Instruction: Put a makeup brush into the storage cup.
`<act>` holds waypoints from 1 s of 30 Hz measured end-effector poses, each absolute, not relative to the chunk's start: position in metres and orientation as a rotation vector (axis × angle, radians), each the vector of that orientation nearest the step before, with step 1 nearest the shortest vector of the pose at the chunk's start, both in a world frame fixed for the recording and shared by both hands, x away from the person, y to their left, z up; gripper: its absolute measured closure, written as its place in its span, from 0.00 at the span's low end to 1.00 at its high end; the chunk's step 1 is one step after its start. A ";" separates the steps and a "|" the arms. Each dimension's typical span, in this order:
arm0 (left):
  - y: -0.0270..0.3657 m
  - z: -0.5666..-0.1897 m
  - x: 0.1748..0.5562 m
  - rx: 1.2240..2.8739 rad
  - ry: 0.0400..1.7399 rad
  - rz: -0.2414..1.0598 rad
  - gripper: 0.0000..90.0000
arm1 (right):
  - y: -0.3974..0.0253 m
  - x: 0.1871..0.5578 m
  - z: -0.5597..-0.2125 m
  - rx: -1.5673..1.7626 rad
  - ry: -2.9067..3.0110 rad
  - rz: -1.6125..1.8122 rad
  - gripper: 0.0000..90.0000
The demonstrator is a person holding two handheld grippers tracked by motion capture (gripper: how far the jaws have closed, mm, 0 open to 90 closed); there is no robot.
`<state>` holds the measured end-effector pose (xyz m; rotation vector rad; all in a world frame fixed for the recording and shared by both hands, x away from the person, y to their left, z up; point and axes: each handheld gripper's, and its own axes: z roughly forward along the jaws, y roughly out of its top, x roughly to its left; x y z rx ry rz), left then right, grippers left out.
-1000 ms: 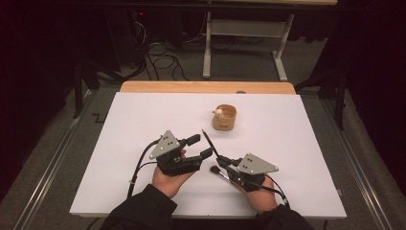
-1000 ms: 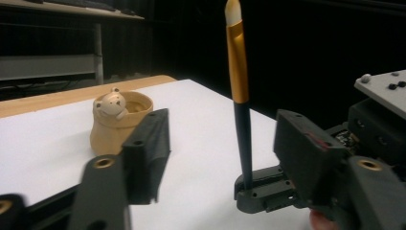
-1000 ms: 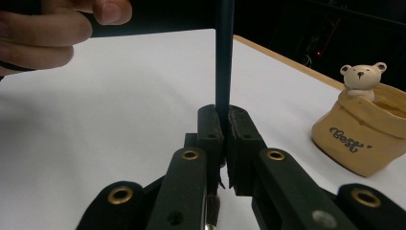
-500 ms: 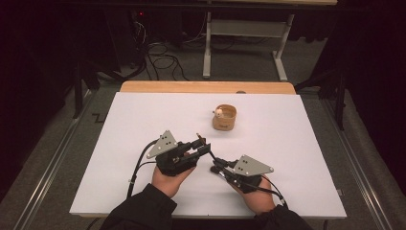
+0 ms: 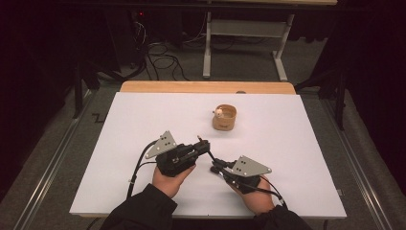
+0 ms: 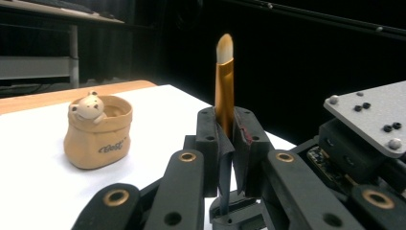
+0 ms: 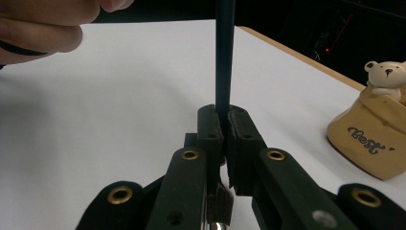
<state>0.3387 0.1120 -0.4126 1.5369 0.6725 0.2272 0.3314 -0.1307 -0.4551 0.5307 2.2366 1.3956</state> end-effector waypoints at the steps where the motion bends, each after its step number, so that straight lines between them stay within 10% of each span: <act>1: 0.112 -0.413 0.339 1.540 0.668 0.226 0.92 | -0.130 0.331 -0.456 0.532 2.238 1.389 0.97; 13: 0.111 -0.413 0.337 1.539 0.635 0.231 0.93 | -0.130 0.331 -0.456 0.535 2.238 1.394 0.94; 30: 0.101 -0.418 0.335 1.662 0.631 0.297 0.93 | -0.128 0.329 -0.450 0.563 2.215 1.481 0.66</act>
